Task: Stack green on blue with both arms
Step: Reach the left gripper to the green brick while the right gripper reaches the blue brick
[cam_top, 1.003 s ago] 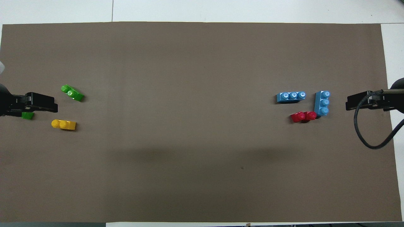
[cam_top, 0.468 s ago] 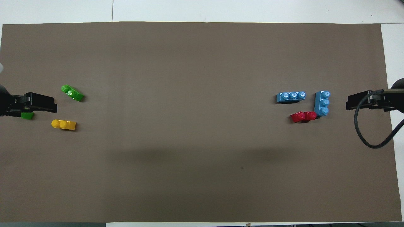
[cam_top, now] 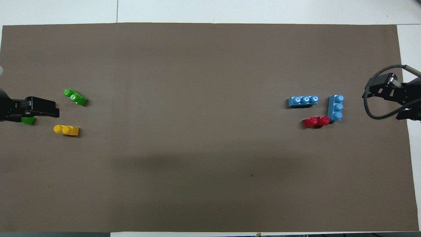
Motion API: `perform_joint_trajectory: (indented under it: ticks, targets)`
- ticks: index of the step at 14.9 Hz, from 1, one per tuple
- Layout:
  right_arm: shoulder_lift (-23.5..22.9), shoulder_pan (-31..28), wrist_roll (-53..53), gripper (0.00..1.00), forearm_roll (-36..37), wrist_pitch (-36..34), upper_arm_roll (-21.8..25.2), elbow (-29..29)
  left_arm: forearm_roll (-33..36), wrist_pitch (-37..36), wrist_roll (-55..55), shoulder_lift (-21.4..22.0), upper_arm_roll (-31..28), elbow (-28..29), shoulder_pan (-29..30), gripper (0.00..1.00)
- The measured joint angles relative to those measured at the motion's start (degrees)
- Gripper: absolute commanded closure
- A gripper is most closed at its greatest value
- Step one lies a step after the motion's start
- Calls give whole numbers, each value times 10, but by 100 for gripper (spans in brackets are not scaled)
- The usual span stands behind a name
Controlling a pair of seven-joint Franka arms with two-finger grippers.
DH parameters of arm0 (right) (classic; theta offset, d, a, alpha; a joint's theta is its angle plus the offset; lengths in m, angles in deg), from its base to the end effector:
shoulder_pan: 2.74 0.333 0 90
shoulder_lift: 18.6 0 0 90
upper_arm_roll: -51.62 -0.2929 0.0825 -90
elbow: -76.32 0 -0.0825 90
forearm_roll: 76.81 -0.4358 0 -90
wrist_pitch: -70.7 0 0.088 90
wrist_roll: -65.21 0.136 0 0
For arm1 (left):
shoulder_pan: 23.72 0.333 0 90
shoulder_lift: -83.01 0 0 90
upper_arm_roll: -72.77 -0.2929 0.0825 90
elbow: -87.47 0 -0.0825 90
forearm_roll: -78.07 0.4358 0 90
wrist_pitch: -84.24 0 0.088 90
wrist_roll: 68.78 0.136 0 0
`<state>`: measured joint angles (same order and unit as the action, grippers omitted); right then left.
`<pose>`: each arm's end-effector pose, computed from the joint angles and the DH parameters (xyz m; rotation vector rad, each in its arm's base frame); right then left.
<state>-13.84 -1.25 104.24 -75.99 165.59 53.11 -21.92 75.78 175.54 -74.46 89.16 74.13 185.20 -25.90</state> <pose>0.5892 -0.0023 0.5538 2.9584 -1.0467 0.0427 0.5744 -0.0414 0.5672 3.1041 0.0598 -0.0123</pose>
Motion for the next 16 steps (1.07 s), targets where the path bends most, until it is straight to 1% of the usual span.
perform_joint_trajectory:
  ticks: [2, 4, 8, 10, 12, 16]
  targets:
    - [-6, 0, 105, 1, -2, 1, 0, 0, 0, 0, -31, 0, -1, 1, 1, 0]
    - [-13, -1, 195, 1, -25, 6, 0, -1, 0, 10, -90, 0, -2, 4, 2, 0]
    - [-33, -14, 323, 1, -93, 21, 2, 0, 0, 45, -244, 3, -4, 22, 2, 0]
    - [-49, -25, 360, 1, -120, 23, 4, 2, 0, 65, -298, 10, -5, 39, 2, 0]
    - [-73, -39, 371, 1, -145, 26, 5, 13, 0, 96, -342, 20, -7, 65, 5, 0]
    - [-136, -64, 372, 1, -196, 31, 6, 49, 0, 125, -379, 29, -10, 100, 23, 0]
